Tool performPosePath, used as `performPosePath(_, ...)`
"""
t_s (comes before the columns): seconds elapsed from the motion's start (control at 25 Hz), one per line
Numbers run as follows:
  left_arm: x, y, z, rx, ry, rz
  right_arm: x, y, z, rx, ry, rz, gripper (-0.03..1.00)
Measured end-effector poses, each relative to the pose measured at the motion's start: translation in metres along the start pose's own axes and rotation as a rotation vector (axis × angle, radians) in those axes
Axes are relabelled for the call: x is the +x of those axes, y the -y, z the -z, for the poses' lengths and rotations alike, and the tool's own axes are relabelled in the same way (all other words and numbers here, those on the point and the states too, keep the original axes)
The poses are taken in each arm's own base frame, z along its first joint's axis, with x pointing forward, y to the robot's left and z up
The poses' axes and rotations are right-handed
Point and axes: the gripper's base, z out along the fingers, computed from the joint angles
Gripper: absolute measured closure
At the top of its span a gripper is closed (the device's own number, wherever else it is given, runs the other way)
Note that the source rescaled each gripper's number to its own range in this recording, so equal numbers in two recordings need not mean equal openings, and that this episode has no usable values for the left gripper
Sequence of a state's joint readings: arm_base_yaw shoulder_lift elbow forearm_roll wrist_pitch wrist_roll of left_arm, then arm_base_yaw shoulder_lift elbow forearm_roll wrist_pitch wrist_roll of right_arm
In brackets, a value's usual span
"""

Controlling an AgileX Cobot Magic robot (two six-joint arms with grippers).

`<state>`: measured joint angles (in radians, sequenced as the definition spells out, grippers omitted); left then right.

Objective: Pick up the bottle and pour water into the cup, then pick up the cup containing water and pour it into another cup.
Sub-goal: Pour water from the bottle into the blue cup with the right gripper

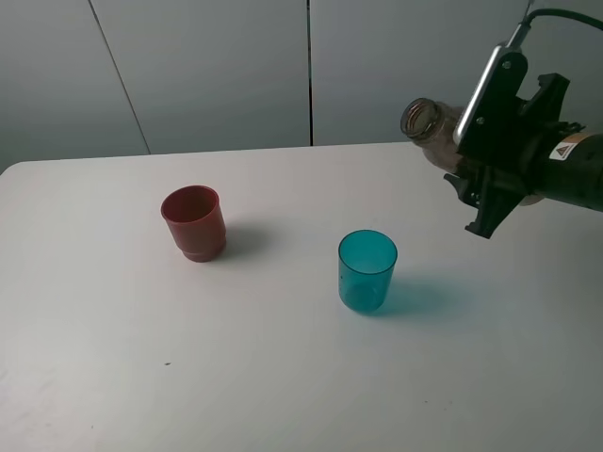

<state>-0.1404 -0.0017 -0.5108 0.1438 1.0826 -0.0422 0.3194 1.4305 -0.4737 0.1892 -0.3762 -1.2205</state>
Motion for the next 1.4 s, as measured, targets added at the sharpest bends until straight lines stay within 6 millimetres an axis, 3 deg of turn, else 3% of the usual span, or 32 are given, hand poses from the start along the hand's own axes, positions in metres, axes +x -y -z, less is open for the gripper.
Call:
performPosePath(0.48, 0.0, 0.0, 0.0, 0.0, 0.0, 0.004, 0.005, -0.024, 0.003, -0.157, -0.039, 0.247, 0.95)
performPosePath(0.76, 0.0, 0.0, 0.0, 0.0, 0.0, 0.004, 0.009, -0.036, -0.007, -0.22, -0.044, 0.33, 0.95)
performPosePath(1.4, 0.0, 0.0, 0.0, 0.0, 0.0, 0.004, 0.008, -0.034, -0.025, -0.2, -0.049, 0.479, 0.95)
